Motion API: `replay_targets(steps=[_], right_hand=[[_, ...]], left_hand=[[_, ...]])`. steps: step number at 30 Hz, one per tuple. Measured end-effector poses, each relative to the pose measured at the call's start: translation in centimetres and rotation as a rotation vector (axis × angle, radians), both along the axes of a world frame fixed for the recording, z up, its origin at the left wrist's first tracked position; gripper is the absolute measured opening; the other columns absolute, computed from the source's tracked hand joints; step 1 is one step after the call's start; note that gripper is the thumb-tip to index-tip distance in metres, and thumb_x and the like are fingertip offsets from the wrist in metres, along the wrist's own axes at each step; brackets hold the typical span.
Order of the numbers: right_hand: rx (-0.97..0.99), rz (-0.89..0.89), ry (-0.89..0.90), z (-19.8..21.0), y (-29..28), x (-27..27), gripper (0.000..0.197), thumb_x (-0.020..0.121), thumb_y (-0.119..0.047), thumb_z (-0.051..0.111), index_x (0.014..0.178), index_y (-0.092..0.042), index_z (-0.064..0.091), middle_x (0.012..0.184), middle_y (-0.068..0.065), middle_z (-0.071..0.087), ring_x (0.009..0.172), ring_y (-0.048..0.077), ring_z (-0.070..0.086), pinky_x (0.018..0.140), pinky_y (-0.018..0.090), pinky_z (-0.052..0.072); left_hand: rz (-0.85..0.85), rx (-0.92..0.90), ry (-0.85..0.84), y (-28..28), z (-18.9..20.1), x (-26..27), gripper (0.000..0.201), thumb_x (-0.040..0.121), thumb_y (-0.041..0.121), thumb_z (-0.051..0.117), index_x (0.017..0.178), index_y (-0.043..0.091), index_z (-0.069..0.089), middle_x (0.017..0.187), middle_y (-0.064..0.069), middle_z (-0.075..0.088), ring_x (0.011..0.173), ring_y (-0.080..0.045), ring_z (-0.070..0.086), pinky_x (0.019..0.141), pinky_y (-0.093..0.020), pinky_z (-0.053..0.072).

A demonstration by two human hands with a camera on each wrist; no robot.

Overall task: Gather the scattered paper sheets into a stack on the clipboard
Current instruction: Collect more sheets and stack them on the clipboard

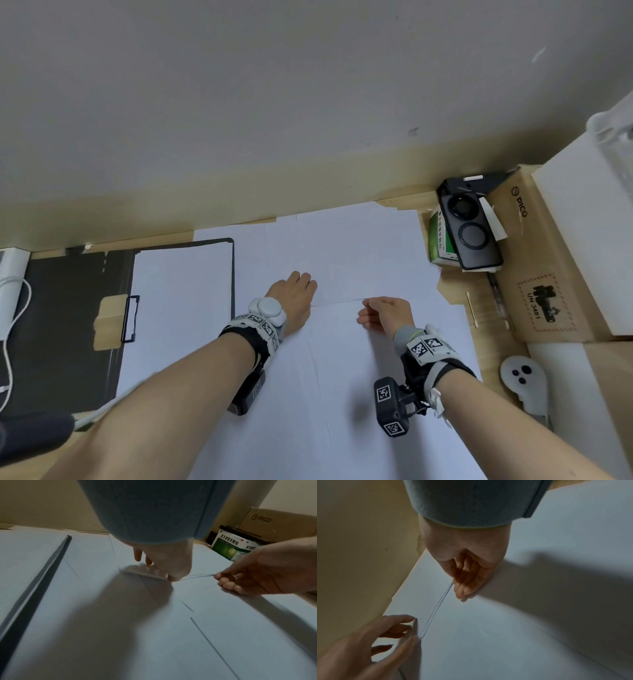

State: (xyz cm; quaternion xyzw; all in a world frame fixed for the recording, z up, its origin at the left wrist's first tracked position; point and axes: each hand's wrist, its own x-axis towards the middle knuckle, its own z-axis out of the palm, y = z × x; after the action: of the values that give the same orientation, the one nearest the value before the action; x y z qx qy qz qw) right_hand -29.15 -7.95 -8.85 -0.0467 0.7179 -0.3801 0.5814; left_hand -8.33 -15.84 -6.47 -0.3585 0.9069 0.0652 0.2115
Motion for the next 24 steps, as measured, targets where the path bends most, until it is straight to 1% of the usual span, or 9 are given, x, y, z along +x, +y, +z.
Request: replay_targets(steps=[2, 4, 6, 8, 12, 17, 20, 22, 24], right_hand=[[-0.002, -0.003, -0.012, 0.1, 0.1, -0.1, 0.018, 0.094, 0.003, 0.049, 0.087, 0.009, 0.064, 0.069, 0.023, 0.062, 0.060, 0.031, 0.060, 0.050, 0.028, 0.051], [-0.003, 0.002, -0.010, 0.2, 0.1, -0.2, 0.020, 0.094, 0.001, 0.048, 0.085, 0.007, 0.064, 0.071, 0.023, 0.063, 0.062, 0.032, 0.061, 0.051, 0.028, 0.052], [-0.005, 0.003, -0.015, 0.3, 0.1, -0.2, 0.020, 0.094, 0.000, 0.047, 0.086, 0.007, 0.064, 0.071, 0.023, 0.062, 0.063, 0.032, 0.060, 0.051, 0.027, 0.052], [-0.004, -0.002, -0.024, 0.5, 0.1, -0.1, 0.019, 0.094, 0.001, 0.047, 0.086, 0.008, 0.063, 0.072, 0.024, 0.061, 0.063, 0.032, 0.059, 0.050, 0.027, 0.051], [0.003, -0.005, -0.005, 0.6, -0.1, -0.1, 0.019, 0.093, 0.002, 0.046, 0.086, 0.009, 0.062, 0.072, 0.026, 0.062, 0.061, 0.032, 0.061, 0.049, 0.027, 0.052], [0.019, -0.005, 0.028, 0.4, -0.3, 0.1, 0.019, 0.092, 0.002, 0.046, 0.087, 0.009, 0.063, 0.071, 0.026, 0.063, 0.058, 0.032, 0.062, 0.049, 0.028, 0.052], [0.031, -0.001, 0.043, 0.3, -0.4, 0.0, 0.019, 0.091, 0.000, 0.047, 0.087, 0.008, 0.064, 0.071, 0.027, 0.064, 0.058, 0.032, 0.063, 0.052, 0.030, 0.053], [0.040, -0.002, 0.051, 0.4, -0.5, 0.1, 0.020, 0.091, 0.000, 0.047, 0.087, 0.008, 0.064, 0.071, 0.027, 0.065, 0.057, 0.033, 0.063, 0.053, 0.030, 0.053], [0.049, -0.007, 0.058, 0.5, -0.5, 0.2, 0.020, 0.090, 0.000, 0.047, 0.086, 0.009, 0.065, 0.071, 0.027, 0.065, 0.058, 0.033, 0.063, 0.054, 0.031, 0.053]], left_hand=[[0.030, 0.030, 0.028, -0.5, 0.2, -0.6, 0.025, 0.084, 0.033, 0.059, 0.097, 0.012, 0.055, 0.099, -0.001, 0.052, 0.089, -0.021, 0.052, 0.052, -0.029, 0.028], [0.008, 0.009, 0.047, -1.3, -0.1, -0.9, 0.028, 0.092, 0.033, 0.048, 0.105, 0.009, 0.052, 0.111, -0.004, 0.047, 0.101, -0.024, 0.049, 0.057, -0.032, 0.032], [-0.027, 0.031, 0.063, -1.8, 0.1, -1.3, 0.023, 0.085, 0.027, 0.058, 0.099, 0.008, 0.055, 0.113, -0.006, 0.049, 0.101, -0.025, 0.050, 0.054, -0.031, 0.035], [-0.045, 0.039, 0.018, -2.2, 0.2, -1.6, 0.024, 0.068, 0.012, 0.071, 0.087, 0.009, 0.056, 0.109, -0.007, 0.054, 0.094, -0.026, 0.055, 0.047, -0.027, 0.031], [-0.011, 0.044, 0.038, -2.0, -0.7, -2.8, 0.039, 0.073, -0.003, 0.052, 0.110, 0.007, 0.047, 0.125, -0.011, 0.042, 0.098, -0.030, 0.049, 0.054, -0.032, 0.031], [0.003, 0.040, 0.104, -2.1, -1.0, -2.1, 0.050, 0.080, 0.031, 0.055, 0.124, 0.011, 0.041, 0.138, -0.006, 0.034, 0.109, -0.027, 0.045, 0.055, -0.031, 0.034], [-0.015, 0.068, 0.054, -2.2, -1.0, -2.6, 0.048, 0.073, 0.019, 0.062, 0.118, 0.010, 0.048, 0.126, -0.007, 0.045, 0.097, -0.026, 0.051, 0.044, -0.027, 0.025], [-0.008, 0.106, -0.067, -2.3, -0.4, -3.3, 0.045, 0.050, 0.008, 0.074, 0.093, 0.011, 0.060, 0.099, -0.005, 0.057, 0.073, -0.021, 0.055, 0.040, -0.022, 0.003], [0.012, 0.015, -0.083, -2.7, 0.0, -4.2, 0.043, 0.038, 0.003, 0.077, 0.077, 0.014, 0.062, 0.083, -0.002, 0.059, 0.059, -0.017, 0.053, 0.044, -0.022, -0.005]])
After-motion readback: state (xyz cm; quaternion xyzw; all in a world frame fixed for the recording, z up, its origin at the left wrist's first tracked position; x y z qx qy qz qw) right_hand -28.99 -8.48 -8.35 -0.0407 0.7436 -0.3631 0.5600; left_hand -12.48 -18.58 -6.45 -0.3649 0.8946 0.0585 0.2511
